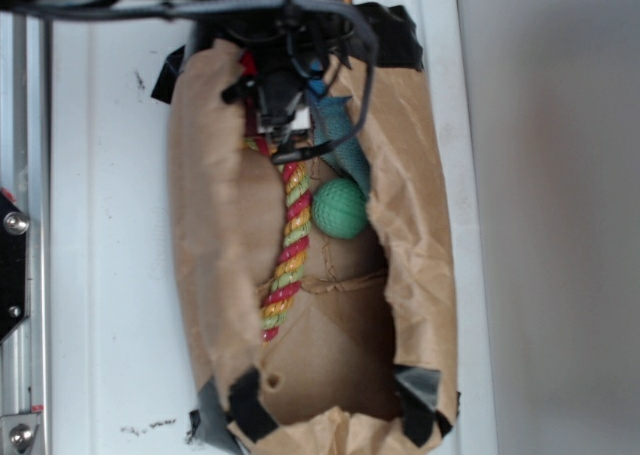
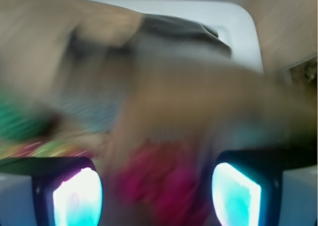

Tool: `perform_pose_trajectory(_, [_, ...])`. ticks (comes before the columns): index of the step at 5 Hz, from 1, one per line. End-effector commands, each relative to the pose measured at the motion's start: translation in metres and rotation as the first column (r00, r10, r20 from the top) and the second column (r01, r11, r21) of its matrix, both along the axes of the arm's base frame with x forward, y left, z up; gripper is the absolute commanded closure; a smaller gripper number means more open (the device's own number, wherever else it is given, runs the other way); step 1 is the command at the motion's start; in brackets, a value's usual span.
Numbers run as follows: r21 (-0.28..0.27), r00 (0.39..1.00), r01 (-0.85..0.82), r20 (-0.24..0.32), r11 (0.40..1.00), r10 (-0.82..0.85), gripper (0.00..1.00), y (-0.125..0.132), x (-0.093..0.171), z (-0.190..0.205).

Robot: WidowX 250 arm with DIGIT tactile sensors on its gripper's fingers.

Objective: Grab the red paper.

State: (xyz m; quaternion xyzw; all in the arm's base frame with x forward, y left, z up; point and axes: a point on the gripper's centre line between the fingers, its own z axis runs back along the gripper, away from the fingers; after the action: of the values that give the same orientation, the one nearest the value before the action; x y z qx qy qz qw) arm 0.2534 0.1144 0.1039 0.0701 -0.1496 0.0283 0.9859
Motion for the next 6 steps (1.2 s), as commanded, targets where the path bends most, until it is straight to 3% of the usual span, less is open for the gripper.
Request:
perform_pose_trajectory(1, [-0.037,0.998,0.048,0.053,0.998,-0.046,0.0,-0.021,0.008,0.043])
perform_pose_trajectory(2, [-0.044,0.999,0.038,0.033,0.998,-0.036,0.0,-0.031,0.017,0.033])
perform_pose_trajectory(4, [-0.006,0.997,-0.003,0.076,1.0,0.003,0.0,-0.049,0.027,-0.009])
perform_pose_trajectory(5, [0.024,0.997,-0.01,0.073,1.0,0.008,0.0,-0.043,0.024,-0.027])
perform_pose_trajectory(6, [0.067,0.997,0.0,0.073,0.998,-0.005,0.0,-0.014,0.018,-0.04])
